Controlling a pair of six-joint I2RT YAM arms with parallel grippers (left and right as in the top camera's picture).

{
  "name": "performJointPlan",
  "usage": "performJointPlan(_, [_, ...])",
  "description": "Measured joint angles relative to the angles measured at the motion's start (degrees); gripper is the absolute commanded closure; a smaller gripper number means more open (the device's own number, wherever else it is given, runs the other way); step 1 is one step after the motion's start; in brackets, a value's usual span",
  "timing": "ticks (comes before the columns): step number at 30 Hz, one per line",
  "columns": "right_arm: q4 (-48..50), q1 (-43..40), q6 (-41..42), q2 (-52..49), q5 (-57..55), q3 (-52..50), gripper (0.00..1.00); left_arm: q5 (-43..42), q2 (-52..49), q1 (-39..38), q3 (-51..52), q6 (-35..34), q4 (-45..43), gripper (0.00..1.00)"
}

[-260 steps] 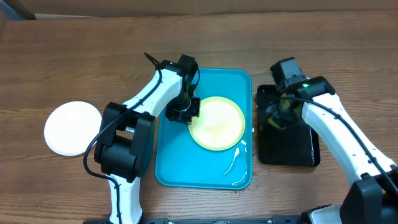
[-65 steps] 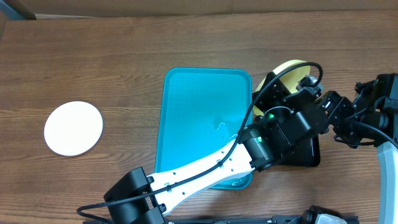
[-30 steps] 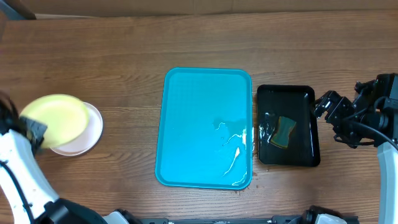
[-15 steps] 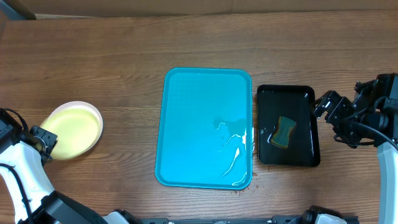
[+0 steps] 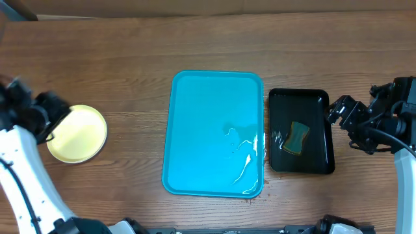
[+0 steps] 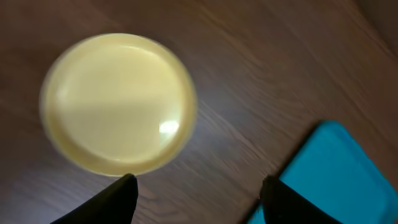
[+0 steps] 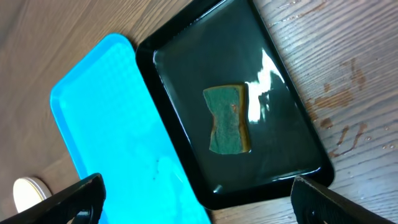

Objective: Clean dirty plates on tray and stack at the side

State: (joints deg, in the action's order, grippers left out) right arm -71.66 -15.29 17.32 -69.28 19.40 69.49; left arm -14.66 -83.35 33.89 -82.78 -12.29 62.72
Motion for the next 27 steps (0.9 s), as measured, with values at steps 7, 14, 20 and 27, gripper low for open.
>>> performJointPlan(7, [-2.78,3.91,-5.14,0.0,2.62,0.0,0.03,-2.86,3.34,-21.0,-1.7,8.79,3.8,0.33])
performJointPlan(14, [-2.45,13.81,-4.35,0.0,0.37,0.0,0.02,-2.51,4.33,-35.78,-1.79,12.26,5.42,0.07])
performJointPlan(20, [-1.18,16.87,-0.83,-0.7,-5.77,0.0,0.0,-0.15,4.33,-38.69,-1.79,12.66,6.69,0.01])
performJointPlan(27, [-0.55,16.9,0.24,-4.39,-6.69,0.0,0.0,-1.11,4.33,-38.69,-1.81,12.7,8.87,0.0])
